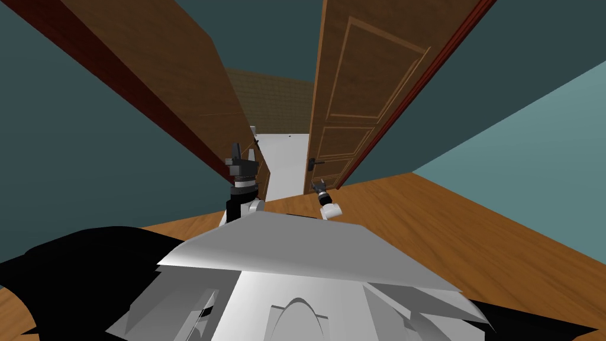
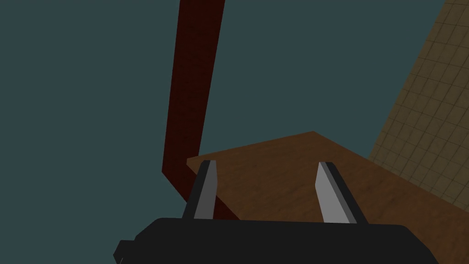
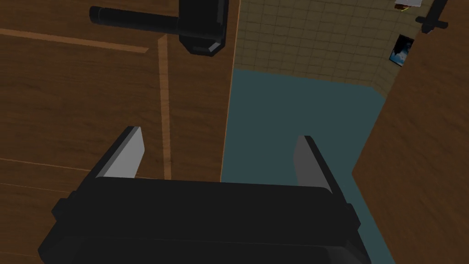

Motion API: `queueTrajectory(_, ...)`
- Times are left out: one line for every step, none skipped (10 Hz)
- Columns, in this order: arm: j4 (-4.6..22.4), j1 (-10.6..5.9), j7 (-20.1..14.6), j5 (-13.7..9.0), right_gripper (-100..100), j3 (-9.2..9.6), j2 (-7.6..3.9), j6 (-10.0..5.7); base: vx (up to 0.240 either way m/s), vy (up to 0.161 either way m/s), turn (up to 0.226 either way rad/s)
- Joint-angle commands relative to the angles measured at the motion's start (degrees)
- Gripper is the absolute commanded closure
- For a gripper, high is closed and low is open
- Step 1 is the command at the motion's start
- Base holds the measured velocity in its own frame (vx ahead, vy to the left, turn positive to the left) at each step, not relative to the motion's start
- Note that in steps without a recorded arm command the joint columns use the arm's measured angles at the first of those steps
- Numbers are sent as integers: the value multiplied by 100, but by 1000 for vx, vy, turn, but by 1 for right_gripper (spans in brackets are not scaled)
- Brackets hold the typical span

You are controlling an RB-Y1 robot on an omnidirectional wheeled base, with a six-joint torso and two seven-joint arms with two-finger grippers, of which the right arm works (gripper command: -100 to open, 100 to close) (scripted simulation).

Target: Push the door open

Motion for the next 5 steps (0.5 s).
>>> queueTrajectory(101,-33,-286,-286,-100,43,35,93,51,-70,62)
queueTrajectory(101,-33,-289,-379,-100,43,35,93,45,-55,21)
queueTrajectory(164,-57,-469,-591,-100,72,55,149,36,-57,33)
queueTrajectory(227,-80,-647,-754,-100,100,75,205,51,-80,60)
queueTrajectory(227,-80,-649,-846,-100,100,75,205,40,-54,24)
